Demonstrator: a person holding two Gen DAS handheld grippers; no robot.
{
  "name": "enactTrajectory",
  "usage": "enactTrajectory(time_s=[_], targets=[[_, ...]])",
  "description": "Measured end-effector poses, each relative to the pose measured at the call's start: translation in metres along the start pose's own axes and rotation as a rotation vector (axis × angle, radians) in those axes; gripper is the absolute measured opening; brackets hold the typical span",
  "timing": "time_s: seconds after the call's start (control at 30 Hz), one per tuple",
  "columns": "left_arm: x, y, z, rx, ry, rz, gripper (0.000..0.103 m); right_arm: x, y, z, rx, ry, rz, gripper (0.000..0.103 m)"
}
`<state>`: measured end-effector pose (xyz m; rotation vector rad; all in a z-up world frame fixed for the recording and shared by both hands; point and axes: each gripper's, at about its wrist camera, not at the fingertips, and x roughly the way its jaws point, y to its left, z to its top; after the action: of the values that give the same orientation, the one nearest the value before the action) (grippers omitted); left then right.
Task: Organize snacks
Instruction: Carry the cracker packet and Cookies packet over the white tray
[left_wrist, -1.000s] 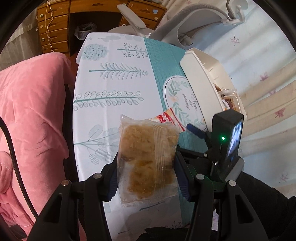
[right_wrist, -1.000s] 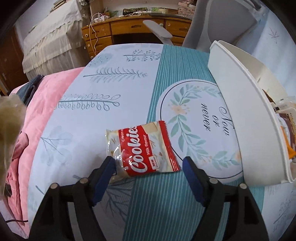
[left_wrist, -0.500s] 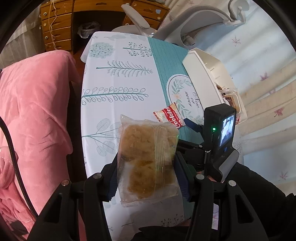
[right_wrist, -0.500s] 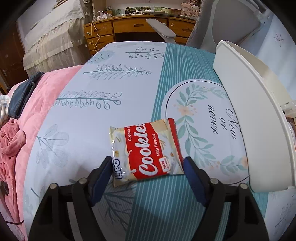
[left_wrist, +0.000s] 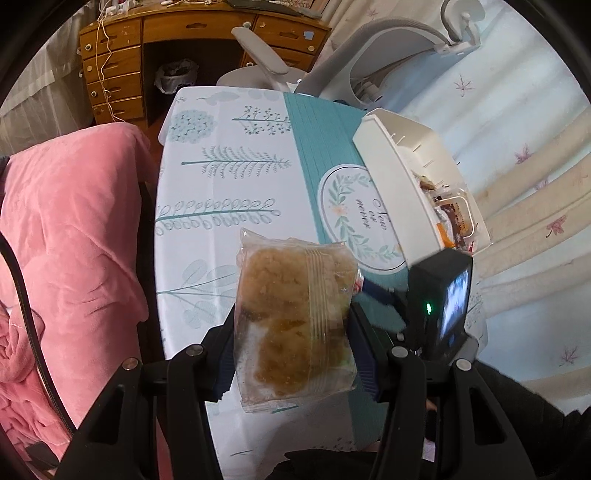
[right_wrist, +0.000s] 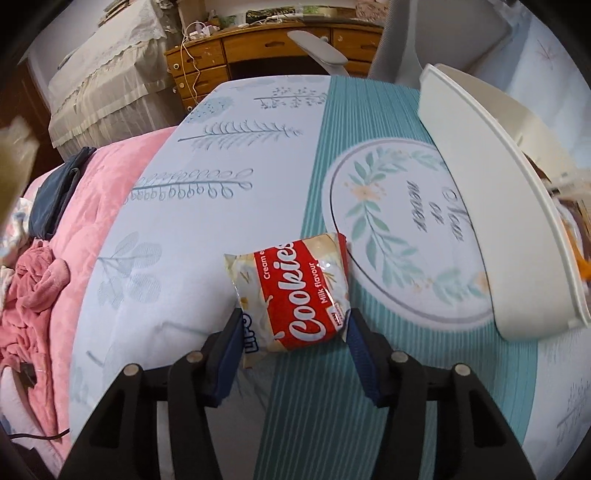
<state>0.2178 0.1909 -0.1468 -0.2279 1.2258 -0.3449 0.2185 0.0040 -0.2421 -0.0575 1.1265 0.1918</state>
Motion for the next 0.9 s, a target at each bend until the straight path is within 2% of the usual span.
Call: enactTrajectory(time_s=[0.2, 0.5, 0.9], targets=[[0.001, -0.037, 0.004, 0.032, -0.025, -0.012, 0.053, -0.035, -0.017, -0.011, 0.023, -0.033, 0.059, 0.054], [0.009, -0.099, 0.01, 0.034, -0.057, -0.022, 0.053, -0.094, -0.072, -0.011, 0.044, -0.084, 0.121, 0.054], [0.017, -0.179, 0.03, 0.02, -0.14, -0.019, 0.053, -0.151, -0.158, -0.006, 0.036, -0.187, 0.133, 0.055]])
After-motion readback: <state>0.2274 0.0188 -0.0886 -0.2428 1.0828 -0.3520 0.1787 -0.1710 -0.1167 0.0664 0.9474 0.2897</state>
